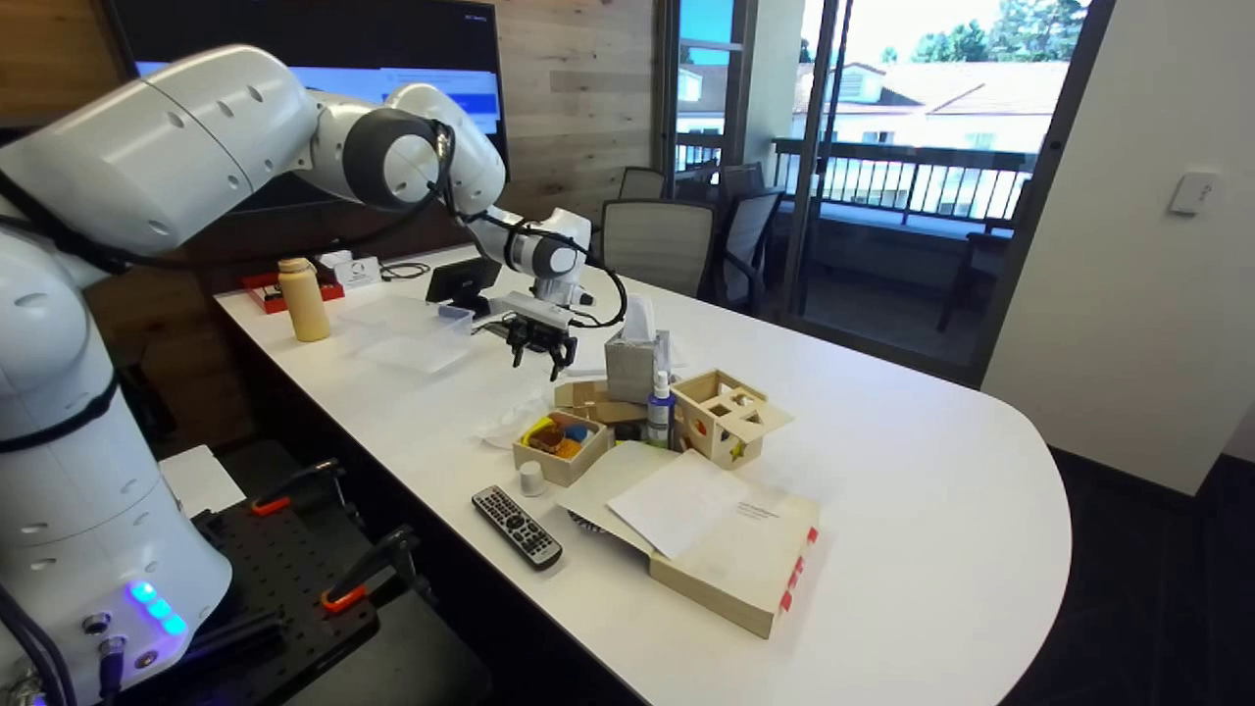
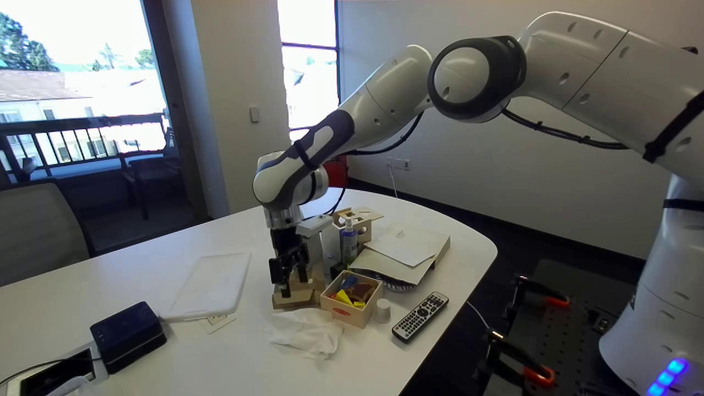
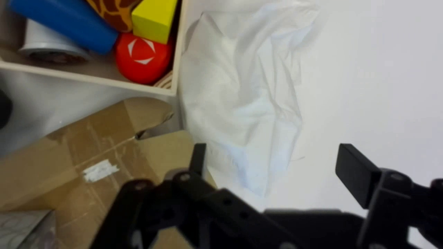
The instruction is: Use the napkin to wipe the book
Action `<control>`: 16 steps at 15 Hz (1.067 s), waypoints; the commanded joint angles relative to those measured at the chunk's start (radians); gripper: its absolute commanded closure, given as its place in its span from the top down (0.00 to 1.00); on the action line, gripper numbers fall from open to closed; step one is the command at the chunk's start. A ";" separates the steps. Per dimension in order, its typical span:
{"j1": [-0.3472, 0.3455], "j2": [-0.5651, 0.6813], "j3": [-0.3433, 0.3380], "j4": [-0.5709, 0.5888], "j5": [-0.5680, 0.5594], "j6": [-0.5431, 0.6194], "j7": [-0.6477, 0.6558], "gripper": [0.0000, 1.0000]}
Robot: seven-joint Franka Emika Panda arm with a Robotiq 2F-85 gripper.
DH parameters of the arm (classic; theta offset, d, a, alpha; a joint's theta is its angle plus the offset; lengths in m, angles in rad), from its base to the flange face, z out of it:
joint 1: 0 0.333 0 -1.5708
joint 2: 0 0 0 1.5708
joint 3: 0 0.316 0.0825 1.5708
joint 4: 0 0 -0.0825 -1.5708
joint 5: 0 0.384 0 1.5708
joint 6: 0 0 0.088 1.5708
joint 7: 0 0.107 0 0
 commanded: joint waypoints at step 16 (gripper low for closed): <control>-0.022 -0.401 -0.166 -0.302 -0.037 0.280 0.200 1.00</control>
